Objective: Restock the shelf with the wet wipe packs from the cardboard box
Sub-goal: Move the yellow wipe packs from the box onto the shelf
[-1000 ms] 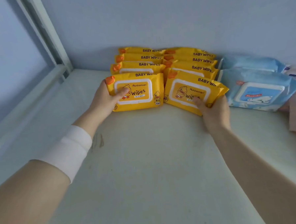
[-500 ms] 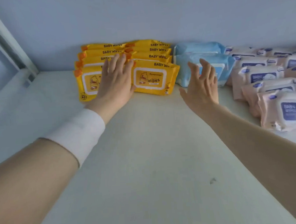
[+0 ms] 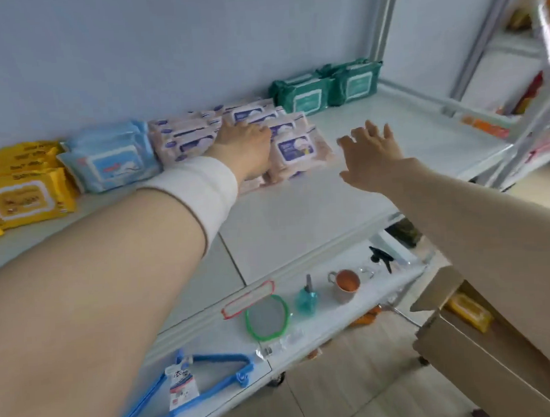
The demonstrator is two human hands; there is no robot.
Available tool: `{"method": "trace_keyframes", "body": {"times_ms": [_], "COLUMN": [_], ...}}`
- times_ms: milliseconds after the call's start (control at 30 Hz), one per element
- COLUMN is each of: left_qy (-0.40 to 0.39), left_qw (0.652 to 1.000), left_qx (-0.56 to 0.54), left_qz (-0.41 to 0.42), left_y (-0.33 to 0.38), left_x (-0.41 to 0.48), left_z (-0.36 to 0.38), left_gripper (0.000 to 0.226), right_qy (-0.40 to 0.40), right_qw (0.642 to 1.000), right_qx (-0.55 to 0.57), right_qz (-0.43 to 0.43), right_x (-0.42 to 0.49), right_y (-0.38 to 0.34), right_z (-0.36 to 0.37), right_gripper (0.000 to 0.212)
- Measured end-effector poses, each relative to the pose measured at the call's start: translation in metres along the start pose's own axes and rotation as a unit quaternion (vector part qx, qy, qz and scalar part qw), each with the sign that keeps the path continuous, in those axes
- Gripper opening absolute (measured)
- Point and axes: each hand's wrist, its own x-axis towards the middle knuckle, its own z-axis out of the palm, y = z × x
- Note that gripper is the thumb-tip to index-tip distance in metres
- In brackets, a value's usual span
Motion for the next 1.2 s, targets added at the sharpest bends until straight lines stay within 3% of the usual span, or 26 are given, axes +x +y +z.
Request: {"method": "trace_keyframes", "body": {"times_ms": [367,700,867,1067,1200], "left_qy": [0.004,-0.085,-0.219,-0.384,-0.469], "left_qw": [0.966,0.889,0.871,0.852,0.828], "left_qx": [-0.045,-0.045,-0.051,-0.076,-0.125], "left_qz": [0.255,0.447,0.437,0.348,0.281], "left_y": [0.325,0.554,0.628,0.682,0.71], "left_x": [0.132,0.169,0.179,0.18,0.177], "left_z": [-0.036,0.016,0.077,0.164,0.224], "left_gripper": [0.044,0.042,0.049,0.058,0.063], "right_qy": [-0.144,-0.306,-0.36,-0.414,-0.445], "right_qw": [0.969,0.89,0.851,0.787,0.712], "right_qx": [-0.011,0.077,0.153,0.287,0.389], "right_qz": [0.2,0.329,0.351,0.356,0.379], "right_x": [-0.062,-0.159,-0.198,-0.215,-0.214], "right_y": [0.276,0.402,0.418,0.398,0.367], "right_z": [0.119,0.269,0.364,0.464,0.521], "right_gripper": [0.059,0.059,0.057,0.056,0.063]}}
